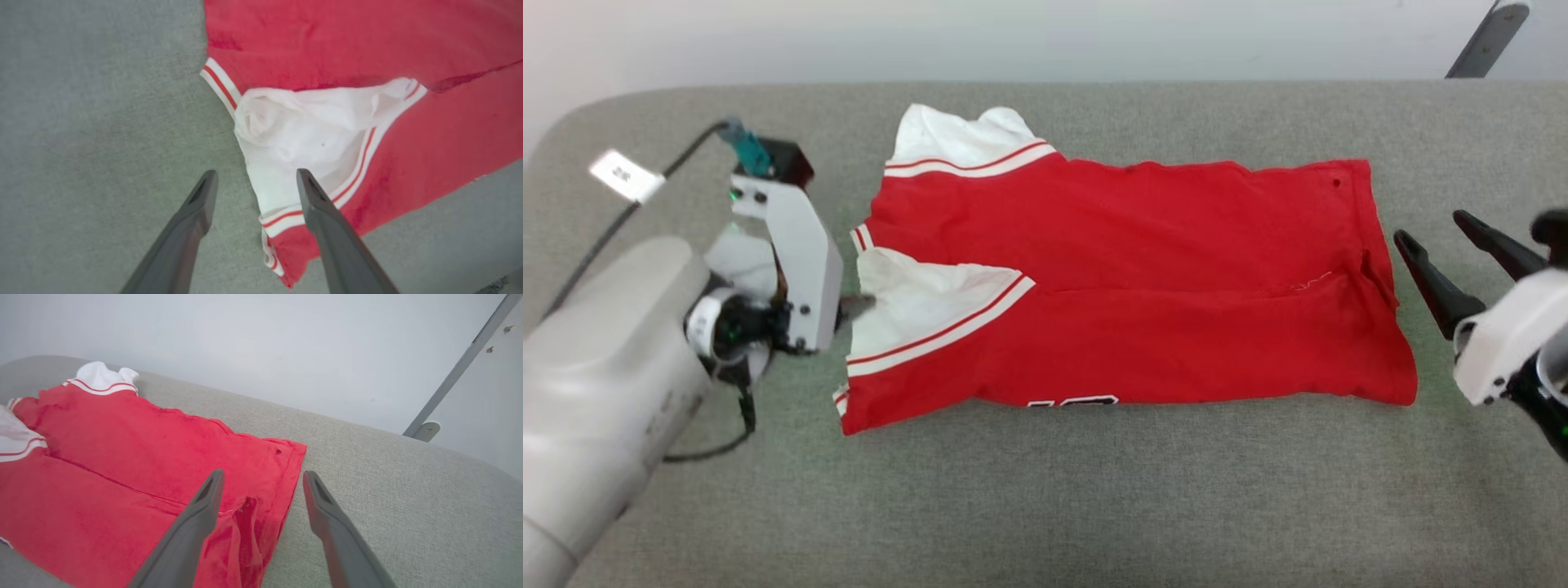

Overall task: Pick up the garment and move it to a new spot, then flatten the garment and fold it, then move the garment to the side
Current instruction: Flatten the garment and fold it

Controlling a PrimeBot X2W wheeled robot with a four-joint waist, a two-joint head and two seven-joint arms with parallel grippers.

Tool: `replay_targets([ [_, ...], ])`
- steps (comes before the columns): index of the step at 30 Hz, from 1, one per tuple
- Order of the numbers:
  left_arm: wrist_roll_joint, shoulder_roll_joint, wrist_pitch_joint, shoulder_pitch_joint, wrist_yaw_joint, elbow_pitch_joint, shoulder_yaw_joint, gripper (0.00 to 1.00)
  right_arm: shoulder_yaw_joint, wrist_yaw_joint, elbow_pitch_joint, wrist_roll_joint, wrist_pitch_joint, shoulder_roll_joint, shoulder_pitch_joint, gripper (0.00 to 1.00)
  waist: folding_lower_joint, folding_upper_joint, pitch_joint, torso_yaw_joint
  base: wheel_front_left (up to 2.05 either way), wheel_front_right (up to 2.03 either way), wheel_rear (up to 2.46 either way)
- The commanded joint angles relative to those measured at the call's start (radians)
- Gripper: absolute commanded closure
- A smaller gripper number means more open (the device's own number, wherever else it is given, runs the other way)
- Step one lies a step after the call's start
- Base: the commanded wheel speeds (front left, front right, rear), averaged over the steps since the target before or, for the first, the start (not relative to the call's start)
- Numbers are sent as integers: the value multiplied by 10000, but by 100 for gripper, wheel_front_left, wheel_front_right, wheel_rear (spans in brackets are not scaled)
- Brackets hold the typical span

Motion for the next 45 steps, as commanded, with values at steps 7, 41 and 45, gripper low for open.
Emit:
replay_targets([
  [7, -859, 816, 1350, 1201, 1565, -2079, 8, 0, -2473, -14, -1151, -1227, -215, 821, 1829, 0, 0, 0, -224, -81, 0, 0, 0],
  [41, -594, 264, -129, 2933, 1054, -1225, -524, 100, -4777, -14, -3742, -2036, 4393, 2773, 3721, 0, 0, 0, 631, -340, 0, 0, 0],
  [45, -624, 8, -139, 2859, 900, -1091, -524, 100, -4695, -14, -2992, -1994, 5317, 2765, 3293, 0, 0, 0, 709, -134, 0, 0, 0],
])
